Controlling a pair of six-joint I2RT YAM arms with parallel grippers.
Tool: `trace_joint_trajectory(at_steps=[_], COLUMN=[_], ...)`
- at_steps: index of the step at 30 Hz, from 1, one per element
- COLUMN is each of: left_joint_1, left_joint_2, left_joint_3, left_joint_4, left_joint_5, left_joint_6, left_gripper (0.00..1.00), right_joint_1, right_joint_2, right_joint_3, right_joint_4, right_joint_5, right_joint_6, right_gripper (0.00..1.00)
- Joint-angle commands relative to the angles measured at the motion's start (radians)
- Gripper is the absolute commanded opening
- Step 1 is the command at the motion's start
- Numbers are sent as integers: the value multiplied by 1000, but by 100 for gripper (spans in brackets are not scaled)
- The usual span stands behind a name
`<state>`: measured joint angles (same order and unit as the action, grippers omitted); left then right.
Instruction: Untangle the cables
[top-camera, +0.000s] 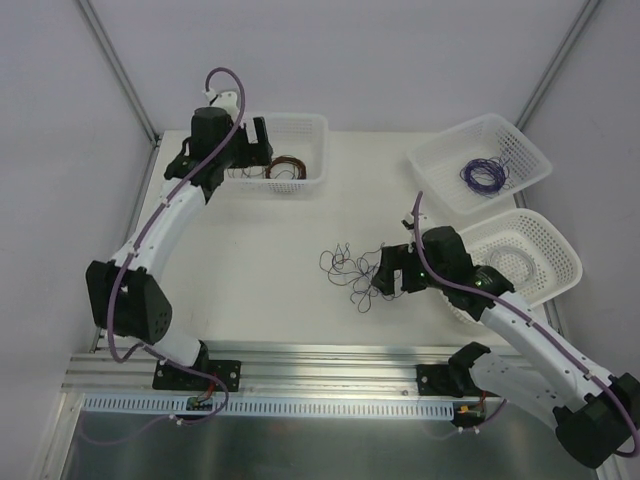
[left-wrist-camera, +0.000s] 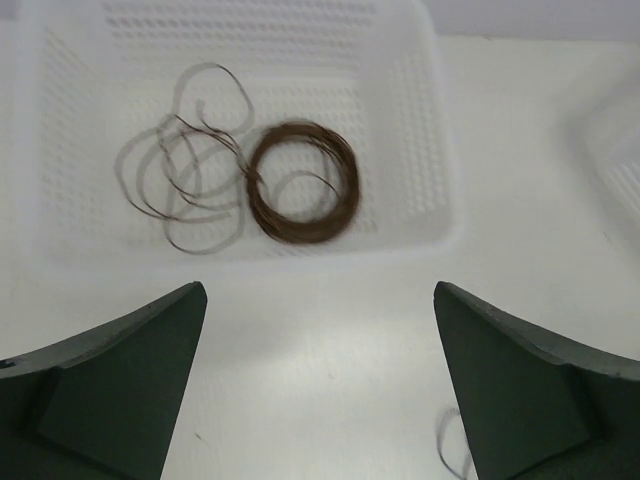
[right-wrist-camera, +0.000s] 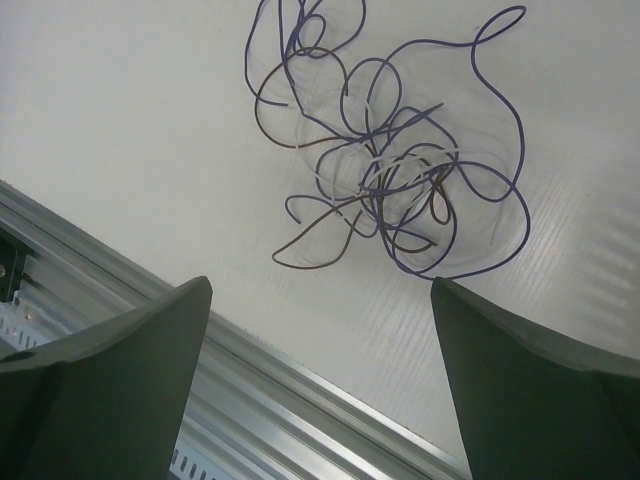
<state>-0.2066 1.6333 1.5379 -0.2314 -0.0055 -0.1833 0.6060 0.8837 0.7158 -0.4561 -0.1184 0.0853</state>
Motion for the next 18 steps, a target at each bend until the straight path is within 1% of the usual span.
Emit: trace_joint_trajectory(at_steps=[1, 2, 3, 5, 6, 8, 9, 11, 12, 15, 16, 18], left_joint_1=[-105, -175, -210, -285, -353, -427, -500, -568, -639, -730, -779, -815], left_joint_2=[-162, -191, -240, -279, -308, -326, -332, -326, -305, -245, -228, -170], left_joint_3=[-168, -205, -270, -332, -385, -429, -456, -475, -479, -473, -472, -457], left_joint_4=[-25, -26, -25, -26, -25, -25, -25, -22, -19, -13, -8, 4], left_joint_5=[101, 99, 96, 88, 72, 50, 39, -7, -40, -83, -94, -111], left_joint_6=[-102, -108, -116, -160, -180, -238, -252, -284, -295, -301, -312, -323], left_gripper=[99, 99, 99, 99, 99, 99, 99, 99, 99, 99, 98, 96], right_joint_1=[9, 9, 8, 8, 9, 9, 9, 9, 9, 8, 8, 8], right_joint_2=[-29, -37, -45, -75, -86, -120, -130, -158, -167, -195, -204, -229], right_joint_3=[8, 4, 1, -7, -10, -16, -22, -32, -39, -50, -56, -59], right_joint_4=[-26, -29, -33, -47, -52, -69, -75, -96, -113, -131, -141, -150], right_joint_5=[46, 66, 80, 136, 163, 216, 239, 296, 337, 385, 404, 416], right_joint_6=[4, 7, 11, 30, 36, 56, 63, 88, 97, 128, 136, 155], right_gripper=[96, 96, 96, 96, 96, 96, 96, 96, 96, 96, 96, 96])
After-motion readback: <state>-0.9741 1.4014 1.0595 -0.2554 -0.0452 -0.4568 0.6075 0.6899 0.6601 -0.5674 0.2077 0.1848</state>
